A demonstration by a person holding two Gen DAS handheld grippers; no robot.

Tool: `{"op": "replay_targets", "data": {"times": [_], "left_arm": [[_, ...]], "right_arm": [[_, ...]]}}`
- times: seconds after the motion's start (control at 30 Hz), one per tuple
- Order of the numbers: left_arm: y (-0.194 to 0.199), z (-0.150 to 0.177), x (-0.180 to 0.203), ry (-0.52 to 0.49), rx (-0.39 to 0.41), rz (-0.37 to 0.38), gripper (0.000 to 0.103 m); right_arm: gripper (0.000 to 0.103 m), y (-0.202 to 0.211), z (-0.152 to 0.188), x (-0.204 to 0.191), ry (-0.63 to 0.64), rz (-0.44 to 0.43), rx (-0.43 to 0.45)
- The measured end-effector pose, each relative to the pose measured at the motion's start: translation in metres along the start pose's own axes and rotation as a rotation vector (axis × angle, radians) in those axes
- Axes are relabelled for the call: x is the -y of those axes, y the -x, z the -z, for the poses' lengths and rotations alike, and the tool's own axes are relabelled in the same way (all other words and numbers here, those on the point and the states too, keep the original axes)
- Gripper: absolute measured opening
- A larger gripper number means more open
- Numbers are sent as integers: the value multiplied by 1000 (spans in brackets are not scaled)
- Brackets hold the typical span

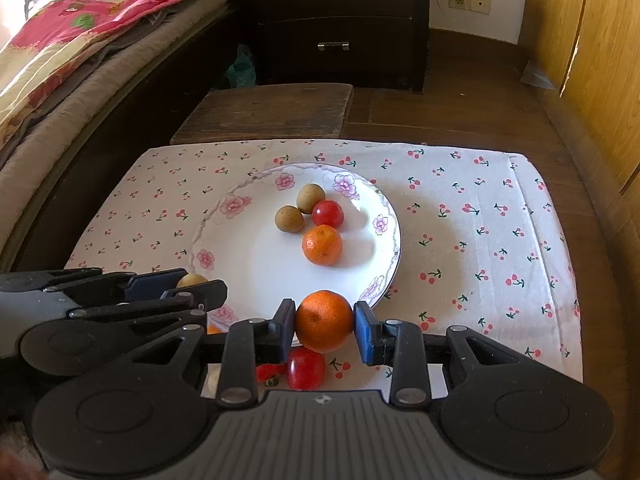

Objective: Organize fruits
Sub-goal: 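Carry the kiwi and mandarin over the white bowl with both tools, then open the left tool to drop the kiwi while the right tool releases the mandarin into the bowl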

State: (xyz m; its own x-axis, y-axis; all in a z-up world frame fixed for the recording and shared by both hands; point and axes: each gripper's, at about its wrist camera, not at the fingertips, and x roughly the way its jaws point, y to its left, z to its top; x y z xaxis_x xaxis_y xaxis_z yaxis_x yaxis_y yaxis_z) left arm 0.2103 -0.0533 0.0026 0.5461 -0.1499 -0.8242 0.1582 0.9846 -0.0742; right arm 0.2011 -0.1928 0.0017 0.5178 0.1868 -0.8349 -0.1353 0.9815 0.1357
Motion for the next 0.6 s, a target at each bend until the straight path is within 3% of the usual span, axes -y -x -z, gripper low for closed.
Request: {"op": "replay_targets", "data": {"times": [0.6], "left_arm": [[-11,-2,3,-20,-9,-29,34]], "right_arm": [[33,-15,-4,2,0,20,-13]]}}
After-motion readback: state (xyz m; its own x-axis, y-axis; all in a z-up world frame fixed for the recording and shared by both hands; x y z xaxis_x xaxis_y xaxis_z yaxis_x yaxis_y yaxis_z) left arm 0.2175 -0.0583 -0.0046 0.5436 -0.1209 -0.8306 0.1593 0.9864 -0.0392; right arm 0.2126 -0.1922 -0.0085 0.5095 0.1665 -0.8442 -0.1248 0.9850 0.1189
